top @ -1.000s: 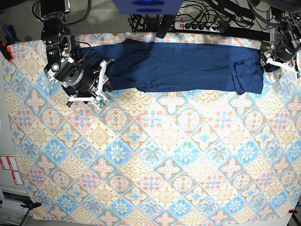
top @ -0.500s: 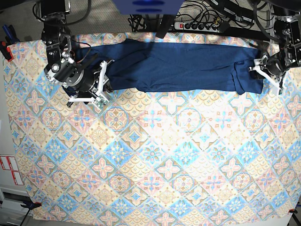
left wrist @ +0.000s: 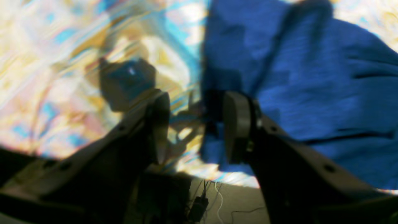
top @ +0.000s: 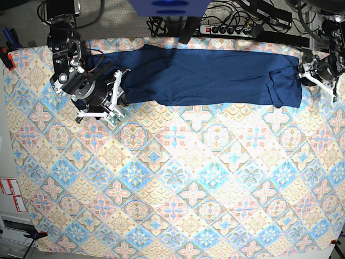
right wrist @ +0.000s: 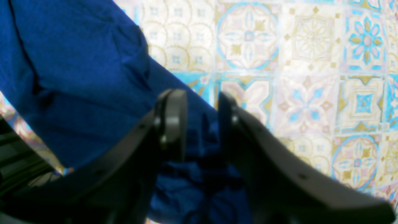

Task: Fold the T-shirt properly
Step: 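Grasp the shirt end with the left gripper and tuck the sleeve cuff, then lift the shirt end with the left gripper and fold it toward the middle, then grasp both ends of the folded strip with both grippers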

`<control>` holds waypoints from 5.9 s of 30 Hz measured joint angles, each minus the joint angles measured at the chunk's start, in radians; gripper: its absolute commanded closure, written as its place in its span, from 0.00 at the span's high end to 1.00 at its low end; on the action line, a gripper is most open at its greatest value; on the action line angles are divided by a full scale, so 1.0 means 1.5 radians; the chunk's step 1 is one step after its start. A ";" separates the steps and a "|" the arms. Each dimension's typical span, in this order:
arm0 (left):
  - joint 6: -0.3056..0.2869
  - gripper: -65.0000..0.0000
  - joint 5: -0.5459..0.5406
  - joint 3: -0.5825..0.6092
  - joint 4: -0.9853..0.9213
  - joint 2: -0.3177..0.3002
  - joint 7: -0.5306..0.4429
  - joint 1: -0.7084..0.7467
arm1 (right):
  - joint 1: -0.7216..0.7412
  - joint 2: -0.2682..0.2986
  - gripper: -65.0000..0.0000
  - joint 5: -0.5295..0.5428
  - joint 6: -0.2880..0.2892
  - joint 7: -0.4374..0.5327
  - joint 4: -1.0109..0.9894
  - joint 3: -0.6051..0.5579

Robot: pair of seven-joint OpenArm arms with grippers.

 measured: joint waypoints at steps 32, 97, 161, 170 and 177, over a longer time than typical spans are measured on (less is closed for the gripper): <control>0.003 0.42 0.054 0.099 -0.066 0.044 -0.038 -0.059 | -0.003 0.002 0.27 0.000 0.000 0.000 0.000 0.001; -0.065 0.00 0.060 0.149 0.249 0.330 0.075 -0.052 | -0.002 0.047 0.27 0.181 0.000 -0.003 0.000 0.260; -0.046 0.51 -0.125 0.310 0.193 0.177 0.130 -0.038 | -0.002 0.046 0.27 0.181 0.000 -0.005 0.000 0.283; -0.046 0.51 -0.128 0.439 0.194 0.176 0.131 -0.052 | -0.002 0.046 0.27 0.183 0.000 -0.005 0.000 0.284; -0.046 0.45 -0.130 0.418 0.200 0.177 0.129 -0.057 | -0.003 0.046 0.27 0.183 0.000 -0.005 0.000 0.284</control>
